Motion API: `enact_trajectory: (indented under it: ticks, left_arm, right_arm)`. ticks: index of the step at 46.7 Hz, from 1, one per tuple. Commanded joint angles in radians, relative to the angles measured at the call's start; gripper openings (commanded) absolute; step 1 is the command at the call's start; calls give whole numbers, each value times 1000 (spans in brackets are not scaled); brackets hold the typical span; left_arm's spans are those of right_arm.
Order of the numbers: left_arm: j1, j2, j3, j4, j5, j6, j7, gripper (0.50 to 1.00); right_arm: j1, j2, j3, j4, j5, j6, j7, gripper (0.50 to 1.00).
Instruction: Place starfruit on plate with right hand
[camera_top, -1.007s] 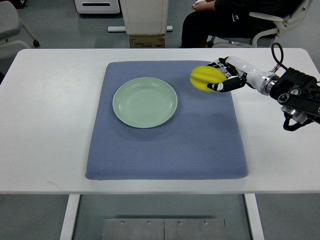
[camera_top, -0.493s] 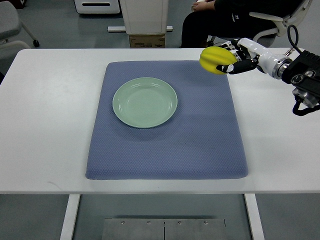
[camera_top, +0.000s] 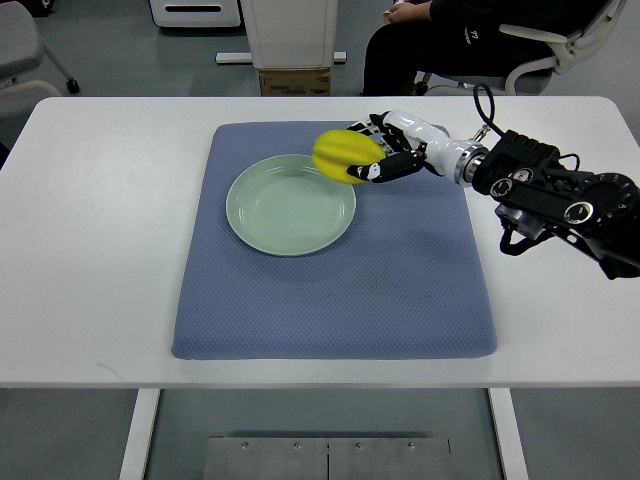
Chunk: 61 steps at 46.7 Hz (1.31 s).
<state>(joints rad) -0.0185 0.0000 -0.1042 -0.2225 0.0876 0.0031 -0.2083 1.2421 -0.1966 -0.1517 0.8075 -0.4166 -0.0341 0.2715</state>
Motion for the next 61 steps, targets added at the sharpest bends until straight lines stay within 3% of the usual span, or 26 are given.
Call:
enact_trajectory:
  ticks: [1,13,26,27,28,30,31,44,61]
  left_arm:
    - [0,0,0,0,0,0,0,1000]
    - [0,0,0,0,0,0,1,1000]
    - [0,0,0,0,0,0,1,1000]
    - [0,0,1,0,1,0,1,1000]
    - [0,0,0,0,0,0,1,1000]
    - [0,0,0,0,0,0,0,1000]
    - [0,0,0,0,0,0,0,1000]
    - [0,0,0,0,0,0,0,1000]
    - [0,0,0,0,1,0,0,1000]
  right_arm:
    - [-16,35,0,-17,-1,-1,0,500]
    - [-55,160,0,-108,-1,-3,-3,500]
    - [-76,192,0,-116,-1,-18,-3,500]
    - [-76,192,0,-114,1,-24,-2,568]
    - [-76,194,0,-114,1,-30,-2,680]
    - [-76,195,0,-114,1,-36,-2,977]
    - [-75,195,0,-113,1,-36,-2,1000]
    - [-62,184,20,-114,1,-36,-3,1000]
    - [-115,148,386,-114,7,-35,-11,1000]
